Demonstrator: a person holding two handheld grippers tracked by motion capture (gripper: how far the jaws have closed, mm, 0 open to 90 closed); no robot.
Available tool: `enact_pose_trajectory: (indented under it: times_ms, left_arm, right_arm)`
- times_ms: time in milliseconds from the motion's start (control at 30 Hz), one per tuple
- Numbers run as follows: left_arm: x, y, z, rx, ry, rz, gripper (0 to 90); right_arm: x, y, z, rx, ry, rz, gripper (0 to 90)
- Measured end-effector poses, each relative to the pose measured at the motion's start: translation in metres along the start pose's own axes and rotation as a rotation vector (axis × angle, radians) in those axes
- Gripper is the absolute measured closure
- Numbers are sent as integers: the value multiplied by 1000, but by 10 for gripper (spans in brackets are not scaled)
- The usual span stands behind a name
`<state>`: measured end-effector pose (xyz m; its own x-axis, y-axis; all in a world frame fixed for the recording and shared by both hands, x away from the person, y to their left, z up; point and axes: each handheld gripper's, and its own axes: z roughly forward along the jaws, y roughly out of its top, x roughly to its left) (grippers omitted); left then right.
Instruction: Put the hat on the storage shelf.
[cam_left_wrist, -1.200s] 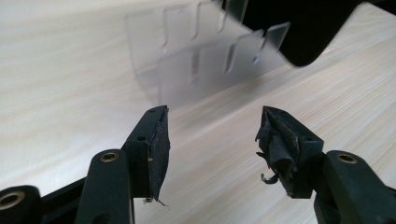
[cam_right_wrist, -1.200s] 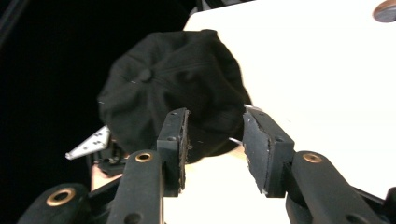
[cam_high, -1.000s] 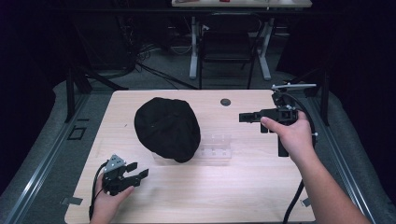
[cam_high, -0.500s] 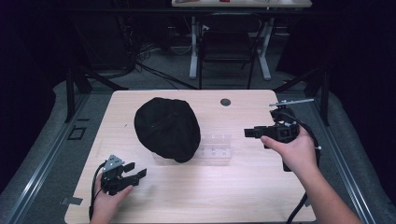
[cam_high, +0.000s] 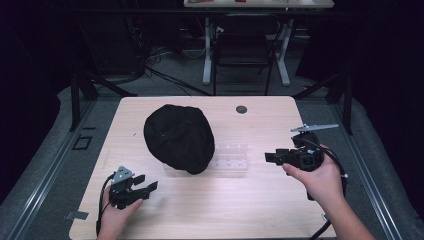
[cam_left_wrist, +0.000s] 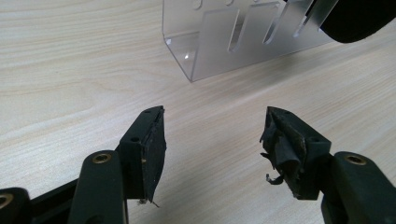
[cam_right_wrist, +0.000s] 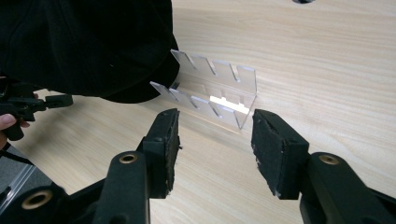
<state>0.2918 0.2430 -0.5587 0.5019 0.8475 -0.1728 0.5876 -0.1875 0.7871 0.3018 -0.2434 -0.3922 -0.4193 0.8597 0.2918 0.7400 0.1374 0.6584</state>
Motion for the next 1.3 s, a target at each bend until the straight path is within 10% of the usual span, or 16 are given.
enact_pose_trajectory:
  times_ms: [1300]
  left_arm:
    - [-4, -1, 4, 15, -20, 8, 395]
  right_arm:
    - [-28, -126, 66, -61, -116, 3, 495]
